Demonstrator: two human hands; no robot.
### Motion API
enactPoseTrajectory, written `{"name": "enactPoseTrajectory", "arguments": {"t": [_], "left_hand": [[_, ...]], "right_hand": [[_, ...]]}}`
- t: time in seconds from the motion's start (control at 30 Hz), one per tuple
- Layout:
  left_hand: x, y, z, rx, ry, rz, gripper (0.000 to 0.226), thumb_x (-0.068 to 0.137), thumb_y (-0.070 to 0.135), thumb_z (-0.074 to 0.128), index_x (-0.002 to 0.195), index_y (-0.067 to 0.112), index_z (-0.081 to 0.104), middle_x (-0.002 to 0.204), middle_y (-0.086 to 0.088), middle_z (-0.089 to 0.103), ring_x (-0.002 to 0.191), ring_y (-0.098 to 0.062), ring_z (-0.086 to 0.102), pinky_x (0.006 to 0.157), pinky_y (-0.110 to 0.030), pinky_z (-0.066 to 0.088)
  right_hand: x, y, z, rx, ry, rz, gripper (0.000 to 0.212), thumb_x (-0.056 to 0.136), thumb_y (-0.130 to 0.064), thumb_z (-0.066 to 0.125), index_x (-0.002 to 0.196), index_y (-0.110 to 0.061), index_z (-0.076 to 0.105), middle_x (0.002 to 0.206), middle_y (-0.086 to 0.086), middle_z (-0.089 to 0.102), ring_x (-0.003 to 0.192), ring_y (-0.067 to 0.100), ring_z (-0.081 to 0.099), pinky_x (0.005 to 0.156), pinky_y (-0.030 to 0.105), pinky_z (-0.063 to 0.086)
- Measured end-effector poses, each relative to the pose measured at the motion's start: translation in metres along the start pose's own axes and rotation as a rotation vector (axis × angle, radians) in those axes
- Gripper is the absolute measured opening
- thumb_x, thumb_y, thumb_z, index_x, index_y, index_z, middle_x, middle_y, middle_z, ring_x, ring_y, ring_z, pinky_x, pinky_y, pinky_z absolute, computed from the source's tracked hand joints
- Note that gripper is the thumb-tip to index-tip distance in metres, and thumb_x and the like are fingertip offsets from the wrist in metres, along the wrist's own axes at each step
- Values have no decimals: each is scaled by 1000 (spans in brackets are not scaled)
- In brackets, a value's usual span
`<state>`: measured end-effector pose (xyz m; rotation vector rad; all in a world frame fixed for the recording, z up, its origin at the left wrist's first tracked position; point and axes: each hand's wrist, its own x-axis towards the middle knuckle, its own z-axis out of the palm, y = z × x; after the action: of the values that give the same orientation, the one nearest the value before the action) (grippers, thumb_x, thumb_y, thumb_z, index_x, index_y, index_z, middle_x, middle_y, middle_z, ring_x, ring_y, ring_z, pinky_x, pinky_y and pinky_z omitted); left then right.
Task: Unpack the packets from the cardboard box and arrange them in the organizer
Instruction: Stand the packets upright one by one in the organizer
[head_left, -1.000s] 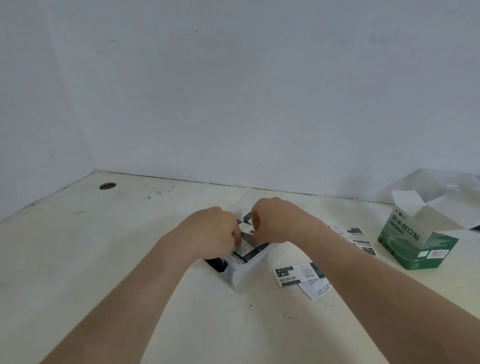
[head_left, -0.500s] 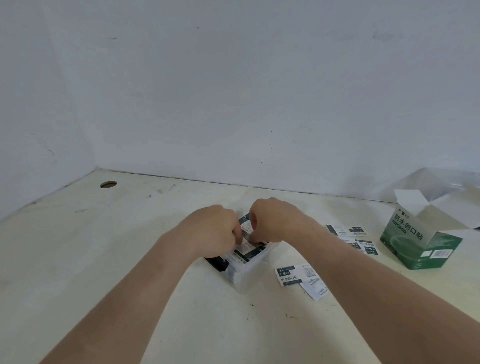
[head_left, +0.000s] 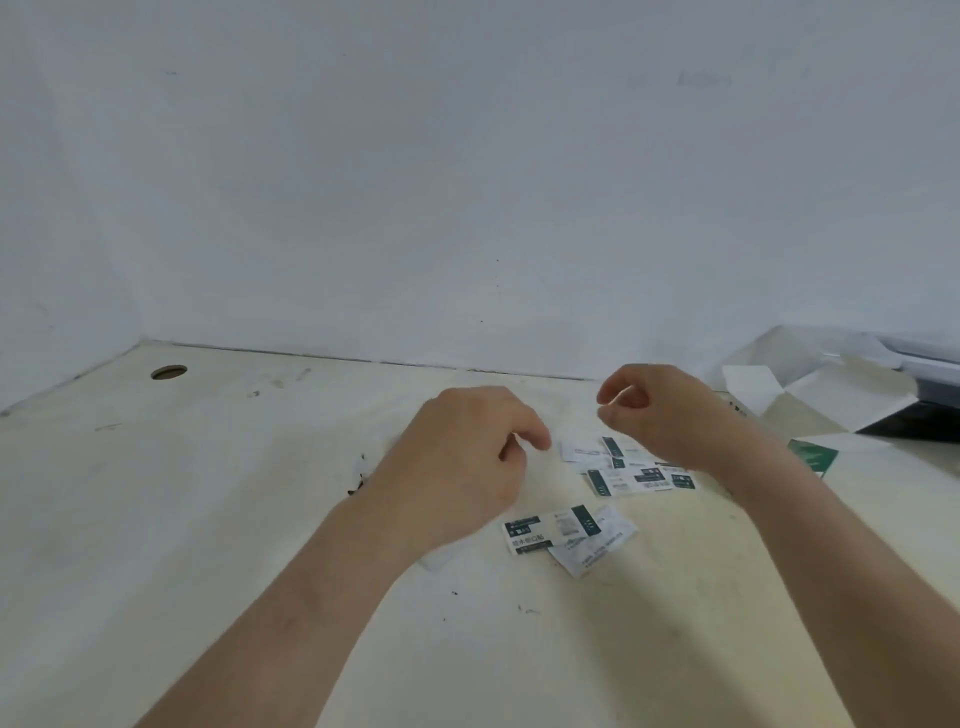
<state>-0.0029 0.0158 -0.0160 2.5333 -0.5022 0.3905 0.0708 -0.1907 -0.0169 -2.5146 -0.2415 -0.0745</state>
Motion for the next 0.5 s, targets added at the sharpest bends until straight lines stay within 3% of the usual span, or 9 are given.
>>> {"name": "enactPoseTrajectory", "arguments": {"t": [0.07,0.13,0.2,0.27,0.37,0.43,0.5], "left_hand": [[-1,17,23,20,-132,5,32,89,15,46,103,31,71,104,13,66,80,-5,55,79,-19,44],[-2,23,55,79,-231,-10,28,92,32,46,111,31,66,110,9,66,97,-11,58,88,-27,46],[-2,25,85,203,-335,-74,39,93,49,42,123,30,56,125,1,58,118,-21,49,98,-38,42],[-3,22,103,321,-406,-121,51,92,55,41,132,24,45,136,-3,45,127,-25,37,102,-38,35],[-3,23,109,324,-363,-136,45,93,52,44,126,22,50,129,0,48,123,-23,39,93,-33,35],[-2,23,108,319,-321,-108,34,94,47,48,114,21,57,114,2,55,112,-22,47,79,-30,34],[-3,20,104,239,-278,-129,30,92,41,55,117,24,58,115,4,58,110,-21,50,79,-29,36]], "right_hand": [[-7,26,3,-40,-30,70,17,94,-26,59,110,-28,59,114,-2,63,83,14,64,60,21,46],[-12,48,11,-144,-72,112,37,95,-27,56,131,-29,50,132,3,55,105,20,59,78,26,46],[-19,66,20,-236,-116,143,53,96,-26,54,145,-27,35,144,4,47,122,23,50,97,30,41],[-23,79,32,-291,-157,152,59,97,-29,48,151,-26,25,153,1,35,138,22,34,112,36,31],[-34,89,39,-391,-128,85,48,100,-33,37,148,-28,33,152,-5,35,140,18,29,111,38,32],[-41,92,40,-378,-42,8,39,99,-31,42,137,-31,49,141,-8,50,131,17,42,104,35,40],[-46,90,39,-332,15,-26,26,94,-33,52,118,-33,62,122,-9,60,115,17,52,93,35,46]]}}
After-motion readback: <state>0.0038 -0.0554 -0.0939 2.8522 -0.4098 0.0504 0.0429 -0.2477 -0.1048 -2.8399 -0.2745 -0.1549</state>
